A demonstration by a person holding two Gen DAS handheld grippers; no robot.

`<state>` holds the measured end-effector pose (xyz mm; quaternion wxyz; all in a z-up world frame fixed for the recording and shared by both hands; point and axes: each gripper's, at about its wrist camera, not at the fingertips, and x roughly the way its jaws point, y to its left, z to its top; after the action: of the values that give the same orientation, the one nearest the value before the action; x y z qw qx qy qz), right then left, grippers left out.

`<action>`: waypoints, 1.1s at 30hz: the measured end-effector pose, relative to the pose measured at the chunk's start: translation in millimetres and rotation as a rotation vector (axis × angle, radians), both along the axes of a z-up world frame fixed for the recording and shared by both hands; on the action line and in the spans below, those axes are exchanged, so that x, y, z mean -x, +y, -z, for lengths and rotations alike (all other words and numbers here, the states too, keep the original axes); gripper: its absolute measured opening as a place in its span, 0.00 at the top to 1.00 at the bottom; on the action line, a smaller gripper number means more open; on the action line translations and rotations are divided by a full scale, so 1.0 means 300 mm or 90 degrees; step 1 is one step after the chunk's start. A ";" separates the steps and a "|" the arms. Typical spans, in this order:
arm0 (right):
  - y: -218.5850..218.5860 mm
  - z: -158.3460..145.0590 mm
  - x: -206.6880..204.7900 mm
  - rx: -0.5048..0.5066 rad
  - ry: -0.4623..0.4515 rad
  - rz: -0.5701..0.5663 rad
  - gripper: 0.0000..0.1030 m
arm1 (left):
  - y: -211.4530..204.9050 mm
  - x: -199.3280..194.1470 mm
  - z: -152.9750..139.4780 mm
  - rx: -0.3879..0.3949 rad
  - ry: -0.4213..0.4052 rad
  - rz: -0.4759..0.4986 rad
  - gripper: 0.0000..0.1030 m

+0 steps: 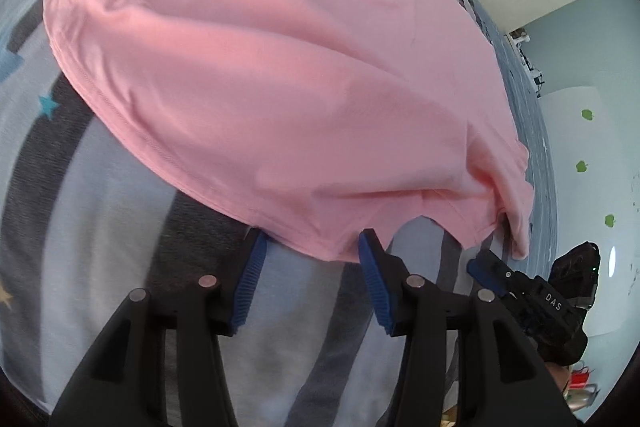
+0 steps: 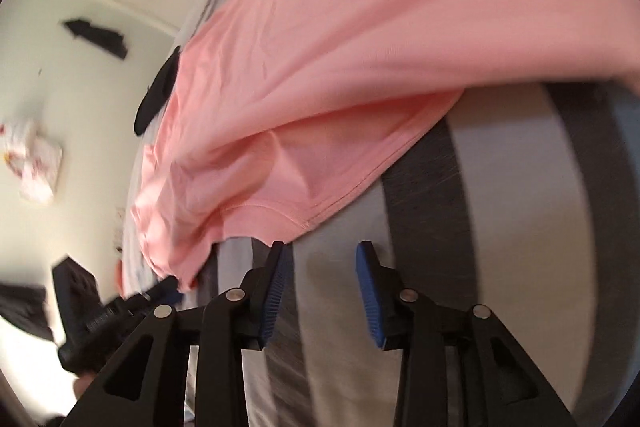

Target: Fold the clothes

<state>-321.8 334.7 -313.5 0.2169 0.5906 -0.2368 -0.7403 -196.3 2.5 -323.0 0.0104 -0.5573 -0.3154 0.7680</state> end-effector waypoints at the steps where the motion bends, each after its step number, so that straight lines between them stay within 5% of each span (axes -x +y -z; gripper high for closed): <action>1: -0.007 0.003 0.003 0.008 -0.002 0.006 0.67 | 0.000 0.001 0.002 -0.011 0.002 -0.005 0.57; 7: -0.058 0.021 0.016 0.030 -0.006 0.022 0.67 | 0.010 0.011 0.009 -0.026 0.006 -0.011 0.59; 9: -0.074 0.034 0.034 0.021 -0.006 0.024 0.72 | 0.019 0.017 0.009 0.001 0.009 0.003 0.82; 10: -0.074 0.036 0.037 0.014 -0.003 0.026 0.84 | 0.023 0.019 0.008 0.011 0.012 0.010 0.87; 14: -0.074 0.021 0.029 -0.019 0.019 0.020 0.91 | 0.036 0.014 -0.017 0.038 0.027 0.032 0.93; 26: -0.030 -0.121 -0.241 -0.057 0.005 -0.048 0.92 | -0.008 -0.186 -0.110 0.069 -0.016 0.107 0.94; 33: -0.018 -0.037 -0.348 -0.064 -0.069 -0.028 0.92 | -0.011 -0.164 -0.061 0.087 -0.050 0.150 0.94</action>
<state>-217.5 329.3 -302.4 0.1897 0.6453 -0.1977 -0.7131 -147.1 -0.9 -304.6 0.0504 -0.6197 -0.1951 0.7585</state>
